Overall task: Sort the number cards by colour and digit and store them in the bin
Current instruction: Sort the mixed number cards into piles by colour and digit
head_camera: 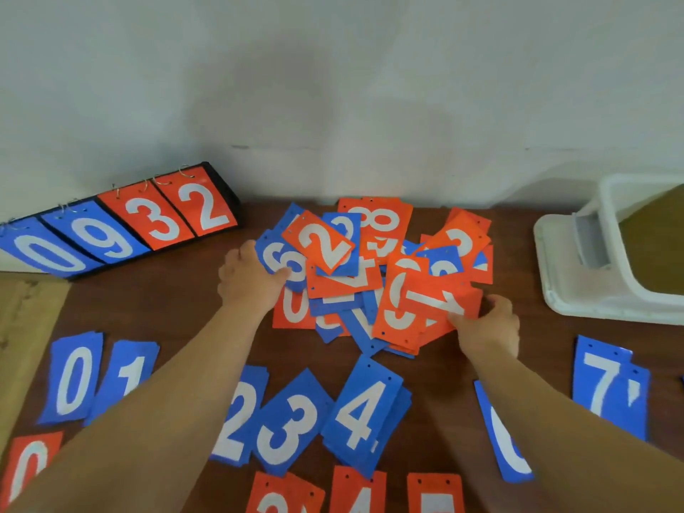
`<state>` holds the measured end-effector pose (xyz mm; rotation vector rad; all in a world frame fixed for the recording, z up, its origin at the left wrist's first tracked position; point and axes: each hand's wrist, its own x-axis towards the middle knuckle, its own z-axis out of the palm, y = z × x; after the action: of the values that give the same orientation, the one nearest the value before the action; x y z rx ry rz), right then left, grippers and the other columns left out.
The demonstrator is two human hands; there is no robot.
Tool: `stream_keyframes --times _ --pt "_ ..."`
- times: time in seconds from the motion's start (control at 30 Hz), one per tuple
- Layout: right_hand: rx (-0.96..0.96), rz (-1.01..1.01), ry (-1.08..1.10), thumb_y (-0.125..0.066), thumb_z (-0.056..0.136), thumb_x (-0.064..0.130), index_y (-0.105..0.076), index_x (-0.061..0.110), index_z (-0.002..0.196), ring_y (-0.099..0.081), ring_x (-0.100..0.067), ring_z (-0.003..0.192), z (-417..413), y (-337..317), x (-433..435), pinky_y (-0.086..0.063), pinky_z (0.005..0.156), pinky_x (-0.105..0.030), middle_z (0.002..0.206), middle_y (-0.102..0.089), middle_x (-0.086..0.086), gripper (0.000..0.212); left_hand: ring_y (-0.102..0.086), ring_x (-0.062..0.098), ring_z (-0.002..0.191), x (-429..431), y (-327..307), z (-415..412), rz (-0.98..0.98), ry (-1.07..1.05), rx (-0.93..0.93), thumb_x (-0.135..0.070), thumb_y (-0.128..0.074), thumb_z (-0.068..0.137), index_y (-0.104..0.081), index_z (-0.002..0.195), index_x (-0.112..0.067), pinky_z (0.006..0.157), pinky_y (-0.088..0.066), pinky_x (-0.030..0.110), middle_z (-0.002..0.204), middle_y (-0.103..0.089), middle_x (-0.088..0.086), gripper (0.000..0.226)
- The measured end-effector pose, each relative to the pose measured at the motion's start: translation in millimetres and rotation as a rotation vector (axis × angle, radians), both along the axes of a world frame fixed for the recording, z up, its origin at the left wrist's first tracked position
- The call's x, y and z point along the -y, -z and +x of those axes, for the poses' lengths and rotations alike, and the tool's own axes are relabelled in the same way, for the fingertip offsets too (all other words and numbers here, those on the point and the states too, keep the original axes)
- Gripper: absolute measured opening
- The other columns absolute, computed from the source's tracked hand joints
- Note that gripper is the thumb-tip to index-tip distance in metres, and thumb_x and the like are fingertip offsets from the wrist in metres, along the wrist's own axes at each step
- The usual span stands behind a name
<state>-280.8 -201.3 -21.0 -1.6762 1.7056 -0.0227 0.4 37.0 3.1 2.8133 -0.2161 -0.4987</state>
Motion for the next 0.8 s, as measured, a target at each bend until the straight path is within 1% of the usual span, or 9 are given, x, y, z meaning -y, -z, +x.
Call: stream_keyframes --times 0.1,0.23,0.33,0.43,0.47,0.53,0.63,0.73,0.8 --pt "-0.011 -0.014 -0.021 -0.083 0.077 0.037 -0.046 0.027 0.135 -0.061 -0.039 0.109 2 3 -1 -0.053 0.093 -0.048 0.132 -0.050 -0.011 0.069 -0.040 0.039 0.137 11 13 21 0.005 0.023 -0.014 -0.052 -0.077 0.081 -0.031 0.153 -0.023 0.105 -0.043 0.054 0.152 -0.039 0.012 0.091" --pt "-0.047 0.023 -0.041 -0.082 0.081 0.028 -0.045 0.025 0.137 -0.063 -0.037 0.097 8 4 7 -0.051 0.078 -0.039 0.135 -0.043 -0.012 0.067 -0.041 0.040 0.135 15 23 28 0.015 -0.024 -0.046 -0.050 -0.084 0.076 -0.033 0.151 -0.025 0.104 -0.044 0.054 0.146 -0.043 0.013 0.094" --pt "0.027 0.059 -0.014 -0.082 0.081 0.031 -0.043 0.026 0.136 -0.062 -0.032 0.096 10 4 10 -0.053 0.075 -0.038 0.134 -0.049 -0.012 0.068 -0.046 0.039 0.130 12 24 32 -0.060 -0.107 -0.072 -0.043 -0.089 0.072 -0.036 0.148 -0.028 0.099 -0.048 0.053 0.142 -0.044 0.012 0.094" --pt "0.098 0.038 -0.004 -0.079 0.082 0.036 -0.041 0.030 0.133 -0.063 -0.029 0.094 10 0 4 -0.056 0.075 -0.040 0.130 -0.053 -0.008 0.064 -0.061 0.031 0.112 6 24 26 -0.277 -0.162 -0.039 -0.017 -0.085 0.080 -0.046 0.139 -0.025 0.075 -0.056 0.037 0.130 -0.048 0.010 0.071" --pt "0.110 0.022 0.000 -0.078 0.083 0.037 -0.041 0.031 0.134 -0.062 -0.028 0.091 8 -3 2 -0.054 0.073 -0.038 0.131 -0.050 -0.006 0.063 -0.062 0.028 0.109 3 22 22 -0.317 -0.176 -0.013 -0.011 -0.080 0.084 -0.048 0.138 -0.024 0.068 -0.053 0.030 0.129 -0.050 0.010 0.064" --pt "0.145 -0.018 -0.003 -0.078 0.084 0.036 -0.040 0.033 0.136 -0.061 -0.025 0.088 2 -9 -3 -0.051 0.071 -0.036 0.130 -0.048 -0.004 0.065 -0.062 0.023 0.109 -7 17 15 -0.384 -0.217 0.044 -0.008 -0.073 0.090 -0.050 0.138 -0.024 0.062 -0.045 0.020 0.128 -0.053 0.008 0.055" --pt "0.255 -0.053 -0.020 -0.075 0.087 0.025 -0.038 0.033 0.138 -0.061 -0.022 0.095 -11 -19 -6 -0.047 0.073 -0.032 0.122 -0.059 0.001 0.064 -0.060 0.020 0.118 -27 -2 1 -0.496 -0.342 0.121 -0.011 -0.068 0.095 -0.050 0.141 -0.026 0.073 -0.048 0.022 0.133 -0.057 0.004 0.052" --pt "0.323 -0.076 -0.046 -0.068 0.093 0.018 -0.035 0.033 0.142 -0.061 -0.021 0.092 -28 -40 -12 -0.045 0.067 -0.028 0.111 -0.060 0.006 0.061 -0.059 0.016 0.122 -48 -35 -19 -0.635 -0.505 0.171 -0.013 -0.066 0.097 -0.050 0.143 -0.030 0.080 -0.050 0.026 0.137 -0.058 -0.001 0.052" --pt "0.365 -0.105 -0.084 -0.068 0.094 0.018 -0.035 0.035 0.144 -0.060 -0.016 0.096 -41 -57 -19 -0.048 0.075 -0.028 0.114 -0.060 0.010 0.062 -0.059 0.014 0.119 -62 -60 -38 -0.683 -0.549 0.217 -0.015 -0.069 0.096 -0.049 0.145 -0.031 0.084 -0.052 0.028 0.136 -0.058 -0.003 0.055"
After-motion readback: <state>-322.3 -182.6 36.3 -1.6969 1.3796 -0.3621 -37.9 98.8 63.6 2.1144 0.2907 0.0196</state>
